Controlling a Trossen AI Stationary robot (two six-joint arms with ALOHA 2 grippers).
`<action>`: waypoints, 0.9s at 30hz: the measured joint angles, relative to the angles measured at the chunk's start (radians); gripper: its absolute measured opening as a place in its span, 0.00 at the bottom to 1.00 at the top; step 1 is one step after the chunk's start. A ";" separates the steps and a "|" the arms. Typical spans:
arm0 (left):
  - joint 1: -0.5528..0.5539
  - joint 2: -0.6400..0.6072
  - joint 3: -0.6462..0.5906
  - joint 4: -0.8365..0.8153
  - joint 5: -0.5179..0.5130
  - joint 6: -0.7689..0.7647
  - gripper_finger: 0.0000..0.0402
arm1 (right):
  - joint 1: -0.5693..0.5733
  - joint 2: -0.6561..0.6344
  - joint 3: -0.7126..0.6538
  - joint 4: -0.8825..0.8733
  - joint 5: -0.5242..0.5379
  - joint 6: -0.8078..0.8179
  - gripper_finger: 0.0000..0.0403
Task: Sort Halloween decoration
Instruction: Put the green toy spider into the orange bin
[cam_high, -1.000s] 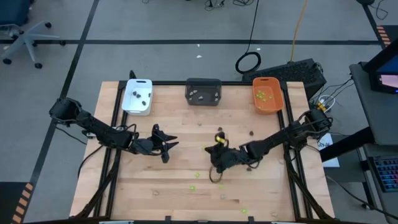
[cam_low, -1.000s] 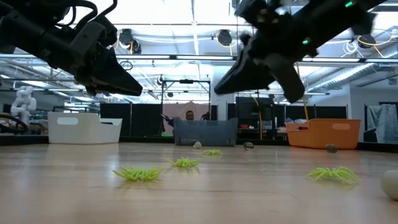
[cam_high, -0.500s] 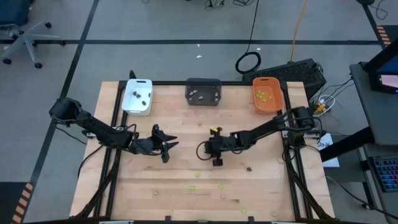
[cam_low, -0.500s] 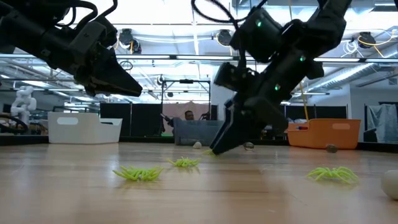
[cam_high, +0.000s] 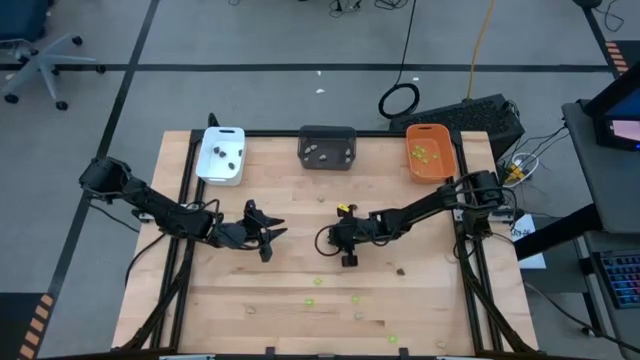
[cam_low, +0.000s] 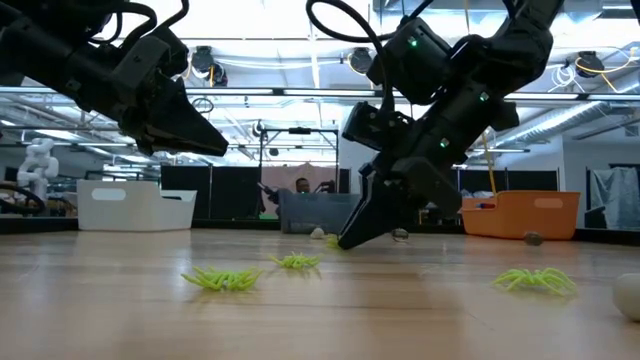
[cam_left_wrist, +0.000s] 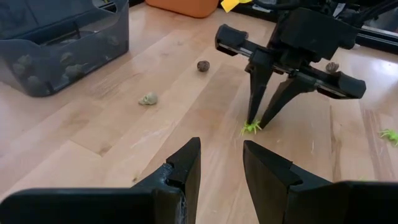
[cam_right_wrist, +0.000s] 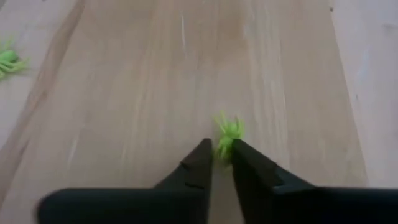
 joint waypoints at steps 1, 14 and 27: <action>0.000 0.000 0.000 0.000 0.000 0.000 0.29 | -0.001 0.000 0.000 0.000 0.001 -0.005 0.08; 0.000 0.000 0.000 0.000 -0.002 -0.001 0.29 | 0.040 -0.060 -0.003 -0.013 0.003 -0.050 0.00; 0.000 0.000 0.000 0.005 -0.002 0.000 0.29 | 0.219 -0.097 -0.003 0.198 0.017 -0.032 0.00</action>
